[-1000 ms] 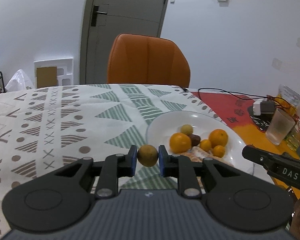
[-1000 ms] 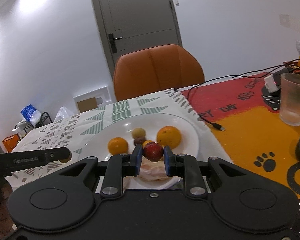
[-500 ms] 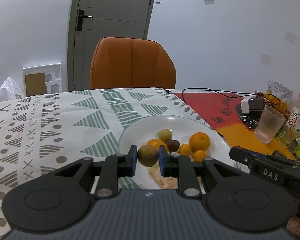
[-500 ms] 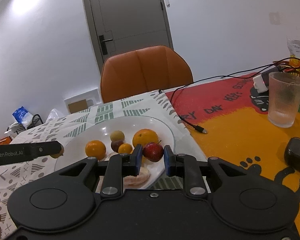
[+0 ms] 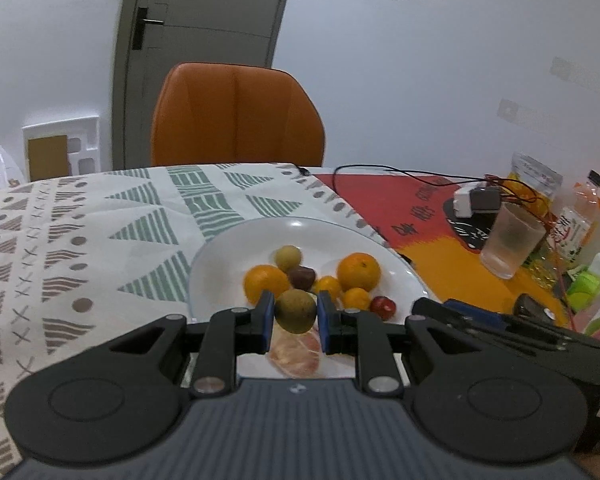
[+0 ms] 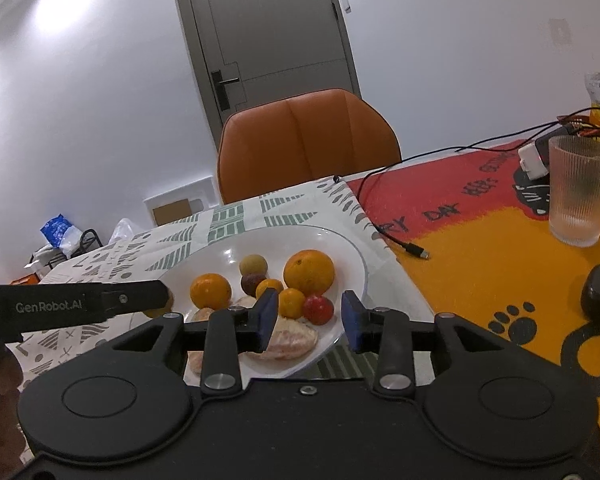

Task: Organize fruits
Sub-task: 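Carry red and yellow plums over the white plate, open both grippers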

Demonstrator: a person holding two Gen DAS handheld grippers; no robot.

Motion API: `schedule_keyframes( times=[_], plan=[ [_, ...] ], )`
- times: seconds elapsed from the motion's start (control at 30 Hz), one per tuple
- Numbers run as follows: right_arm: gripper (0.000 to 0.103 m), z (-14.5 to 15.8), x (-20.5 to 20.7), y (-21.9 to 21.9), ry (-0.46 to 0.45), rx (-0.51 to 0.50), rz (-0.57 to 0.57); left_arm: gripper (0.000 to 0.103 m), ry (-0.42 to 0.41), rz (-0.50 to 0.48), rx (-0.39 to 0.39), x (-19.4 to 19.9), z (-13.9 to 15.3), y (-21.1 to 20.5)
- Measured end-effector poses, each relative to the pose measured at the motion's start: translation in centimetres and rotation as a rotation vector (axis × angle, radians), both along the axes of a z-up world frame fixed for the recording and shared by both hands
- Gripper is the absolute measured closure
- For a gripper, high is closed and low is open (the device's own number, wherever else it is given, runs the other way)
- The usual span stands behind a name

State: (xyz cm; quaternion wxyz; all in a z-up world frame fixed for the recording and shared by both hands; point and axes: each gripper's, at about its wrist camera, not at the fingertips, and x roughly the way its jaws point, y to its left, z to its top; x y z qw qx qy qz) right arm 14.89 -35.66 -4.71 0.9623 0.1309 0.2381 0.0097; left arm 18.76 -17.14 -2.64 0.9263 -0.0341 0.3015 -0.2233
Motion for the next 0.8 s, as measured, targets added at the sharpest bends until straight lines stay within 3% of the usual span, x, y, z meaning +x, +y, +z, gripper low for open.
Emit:
schedule_keyframes(
  times=[0.2,0.4,0.8],
  plan=[
    [0.067,0.4,-0.4,0.2,0.022,0.057,0.019,0.083,0.007,-0.032,-0.002,-0.4,0.0,-1.1],
    [0.067,0.3,-1.0,0.5,0.051,0.051,0.026,0.083,0.011,-0.045,-0.003,-0.8,0.2,-1.4],
    [0.067,0.5,-2.0,1.1,0.048,0.063,0.056,0.083,0.005,0.020,0.036,-1.9,0.7,0.5]
  ],
)
